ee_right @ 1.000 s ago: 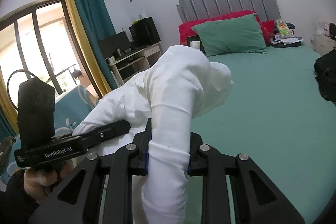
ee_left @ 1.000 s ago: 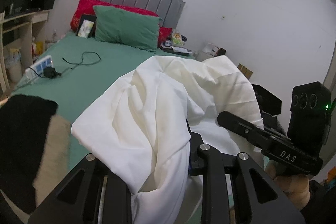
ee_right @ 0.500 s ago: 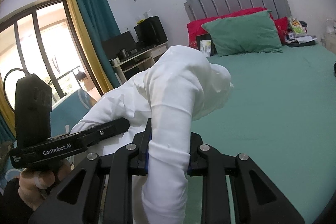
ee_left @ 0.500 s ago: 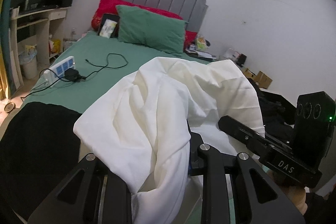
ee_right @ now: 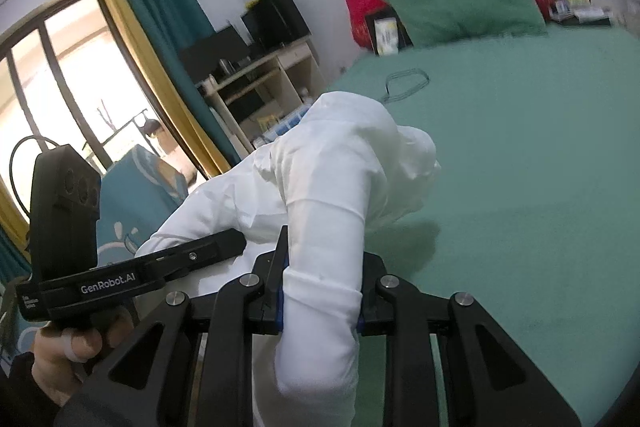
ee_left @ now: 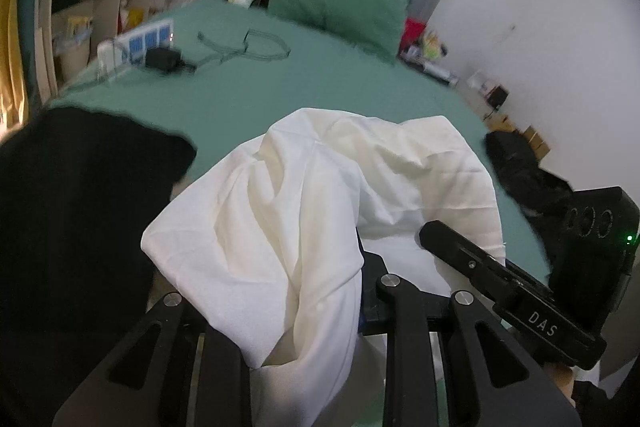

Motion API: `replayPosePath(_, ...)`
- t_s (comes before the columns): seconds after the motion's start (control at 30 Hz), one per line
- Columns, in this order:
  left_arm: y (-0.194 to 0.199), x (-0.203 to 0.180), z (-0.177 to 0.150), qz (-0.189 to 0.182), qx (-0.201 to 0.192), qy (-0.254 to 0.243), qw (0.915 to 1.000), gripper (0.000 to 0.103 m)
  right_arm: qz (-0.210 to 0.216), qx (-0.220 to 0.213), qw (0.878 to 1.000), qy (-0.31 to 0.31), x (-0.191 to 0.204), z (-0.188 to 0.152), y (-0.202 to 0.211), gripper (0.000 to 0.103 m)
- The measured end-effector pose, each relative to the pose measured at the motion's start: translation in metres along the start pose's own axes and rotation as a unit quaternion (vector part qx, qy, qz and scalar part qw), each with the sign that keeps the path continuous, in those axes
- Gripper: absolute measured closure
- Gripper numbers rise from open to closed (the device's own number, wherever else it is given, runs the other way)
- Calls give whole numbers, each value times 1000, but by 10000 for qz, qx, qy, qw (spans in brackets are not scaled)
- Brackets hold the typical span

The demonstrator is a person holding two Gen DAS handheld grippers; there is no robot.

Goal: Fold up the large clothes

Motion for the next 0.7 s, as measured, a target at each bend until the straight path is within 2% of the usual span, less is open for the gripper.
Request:
replayPosePath(0.23,-65,9,-28,191,752,158,9969,73,-35,507,9973,-523,-44,-31,-26,79)
replayPosePath(0.37,-83,8,-40,153,967,-20,9952,60,-146,610,9946,-827,-62,-45,-26,76)
replayPosePath(0.47,-84,11,-45,6,1101,7,9939,55,-196,662,9931,-948,-68,-46,-25,74)
replayPosePath(0.53,-77,8,-51,53,1145,-179,9933,53,-279,784,9927,-878,-65,-43,-27,72)
replayPosePath(0.6,-62,6,-58,237,975,-330,9944,53,-348,858,9922,-838,-65,-41,-27,71)
replayPosePath(0.7,-47,8,-61,348,795,-279,9958,53,-413,896,9912,-884,-69,-45,-26,67)
Point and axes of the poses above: each gripper's, at about its wrist camera, not at the fingertips, and y roughly against the way its jaws point, x to its left, z to its top, the point moved 1 cm from there along -y, roughly the way its jaws point, and after that the axes turned 15 degrees about z, right-handed, at the moved point
